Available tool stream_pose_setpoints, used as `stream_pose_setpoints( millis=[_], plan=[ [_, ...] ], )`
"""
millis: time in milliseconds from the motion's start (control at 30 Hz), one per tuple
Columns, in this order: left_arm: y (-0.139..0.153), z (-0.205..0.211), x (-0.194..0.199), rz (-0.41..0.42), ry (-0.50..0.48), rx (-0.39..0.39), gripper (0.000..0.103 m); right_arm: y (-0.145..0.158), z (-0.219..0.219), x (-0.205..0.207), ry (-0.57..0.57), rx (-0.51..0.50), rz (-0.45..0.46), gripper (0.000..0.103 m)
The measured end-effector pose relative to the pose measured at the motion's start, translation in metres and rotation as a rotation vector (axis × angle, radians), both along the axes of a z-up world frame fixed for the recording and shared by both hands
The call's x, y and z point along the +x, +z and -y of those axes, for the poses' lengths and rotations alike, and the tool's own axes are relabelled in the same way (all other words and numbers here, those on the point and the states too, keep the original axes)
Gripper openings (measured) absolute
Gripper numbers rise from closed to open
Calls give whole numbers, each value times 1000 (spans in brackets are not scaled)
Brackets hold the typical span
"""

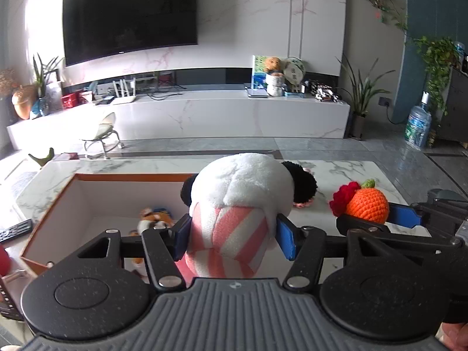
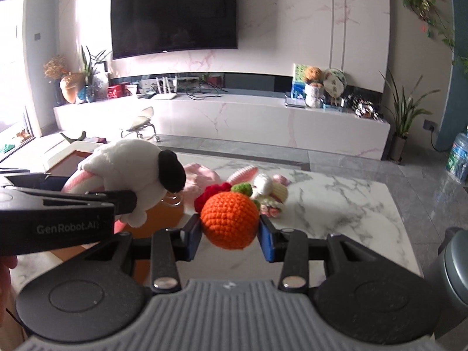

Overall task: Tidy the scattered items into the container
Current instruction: 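Lift and carry the panda plush and crochet carrot over the orange box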

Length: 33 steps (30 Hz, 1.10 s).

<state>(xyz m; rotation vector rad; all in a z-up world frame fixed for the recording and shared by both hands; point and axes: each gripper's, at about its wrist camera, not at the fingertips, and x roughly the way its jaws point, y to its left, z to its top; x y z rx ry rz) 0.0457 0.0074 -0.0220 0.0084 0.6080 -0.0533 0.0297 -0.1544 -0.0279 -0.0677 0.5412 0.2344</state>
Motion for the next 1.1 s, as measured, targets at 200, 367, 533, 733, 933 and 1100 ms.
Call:
stream_pose_setpoints(
  millis=[200,367,533,733,933,1100],
  plan=[
    [4,-45,-6,2,67,-7,69,12,-48,-5,75,-11,16,44],
    [2,-81,-5,-8,110,-19,69,16,-86,-3,131,-19,13,44],
    [-4,-112,2,-24,141,-22,69,12,-116,12,164,-42,2,44],
    [-17,-141,23,-59,163,-27,69,1,-147,35,194,-70,-21,44],
    [-35,-164,45,-106,173,-34,69,-9,-178,59,224,-98,-45,44],
    [-51,-180,70,-164,169,-47,69,-25,-183,89,217,-107,-80,44]
  ],
)
